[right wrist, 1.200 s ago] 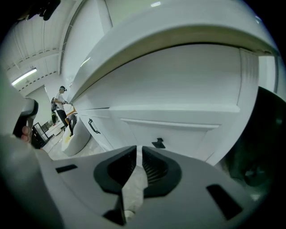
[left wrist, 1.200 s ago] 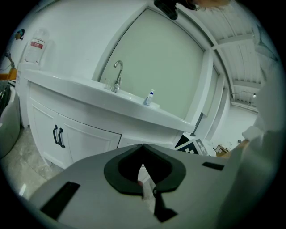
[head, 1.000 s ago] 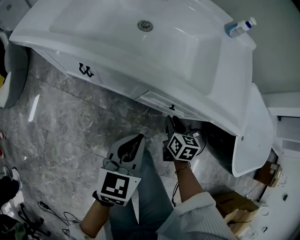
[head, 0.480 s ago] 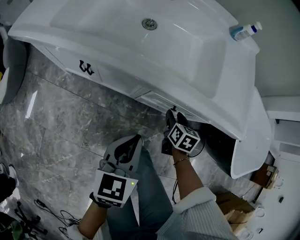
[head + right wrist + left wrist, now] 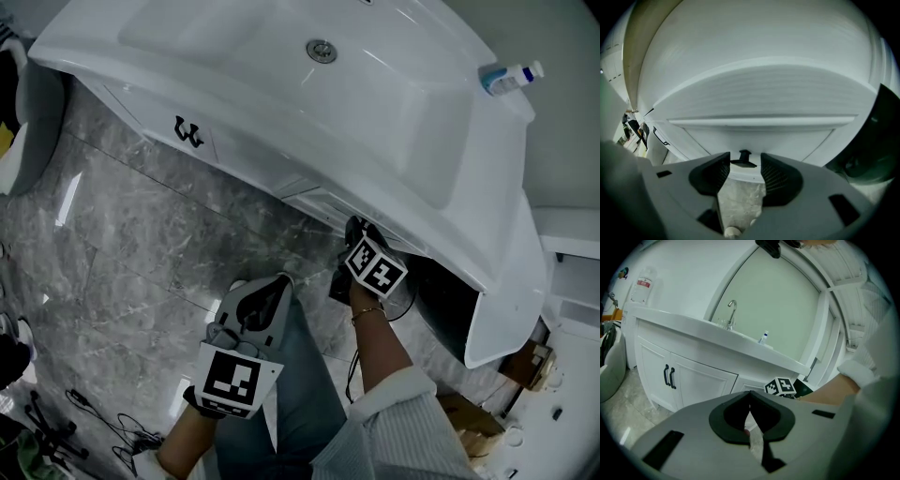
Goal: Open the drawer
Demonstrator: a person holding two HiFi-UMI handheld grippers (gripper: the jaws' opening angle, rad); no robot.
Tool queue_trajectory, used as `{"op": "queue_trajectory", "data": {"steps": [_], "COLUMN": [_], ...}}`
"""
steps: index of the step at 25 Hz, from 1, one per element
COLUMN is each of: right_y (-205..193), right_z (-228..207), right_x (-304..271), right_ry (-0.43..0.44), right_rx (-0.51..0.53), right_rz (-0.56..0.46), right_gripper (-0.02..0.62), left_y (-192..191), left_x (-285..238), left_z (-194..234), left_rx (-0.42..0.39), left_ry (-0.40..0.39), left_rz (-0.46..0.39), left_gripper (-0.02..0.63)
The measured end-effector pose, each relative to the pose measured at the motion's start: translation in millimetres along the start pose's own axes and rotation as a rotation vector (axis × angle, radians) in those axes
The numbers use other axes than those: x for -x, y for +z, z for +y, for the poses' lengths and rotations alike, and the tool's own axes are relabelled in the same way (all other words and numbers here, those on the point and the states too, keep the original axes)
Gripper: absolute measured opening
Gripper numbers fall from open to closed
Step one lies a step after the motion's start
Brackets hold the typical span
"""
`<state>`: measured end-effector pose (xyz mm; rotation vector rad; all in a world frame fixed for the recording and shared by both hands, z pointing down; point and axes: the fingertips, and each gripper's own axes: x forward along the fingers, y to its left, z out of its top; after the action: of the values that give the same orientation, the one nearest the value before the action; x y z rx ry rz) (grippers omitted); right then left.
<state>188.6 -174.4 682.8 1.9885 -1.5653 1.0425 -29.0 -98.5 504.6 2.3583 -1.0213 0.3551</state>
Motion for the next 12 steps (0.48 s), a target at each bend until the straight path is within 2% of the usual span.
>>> {"op": "queue_trajectory", "data": {"steps": [4,6,12], "right_y": [-0.7,-0.7,-3.1], "right_z": [0.8,1.9,-0.4], "right_x": [-2.4,-3.2,-7.2], "right_ry": [-0.05,-0.078,-0.138], "right_rx": [0.023,0.038,0.042], "right_rz": [0.032,0.045,0.073], "right_gripper": [0.207,0.183,0.186], "left_y": [-5.6,-6.1,-6.0], "left_x": [1.8,1.7,0.2], "left_z": [4.9,5.7,7.6], "left_rx": [-0.005,-0.008,0.004], "left_ry": [0.0,-0.001,-0.001], "left_rz": [0.013,0.015,0.015], "left_gripper": [0.017,0.016,0.017]}}
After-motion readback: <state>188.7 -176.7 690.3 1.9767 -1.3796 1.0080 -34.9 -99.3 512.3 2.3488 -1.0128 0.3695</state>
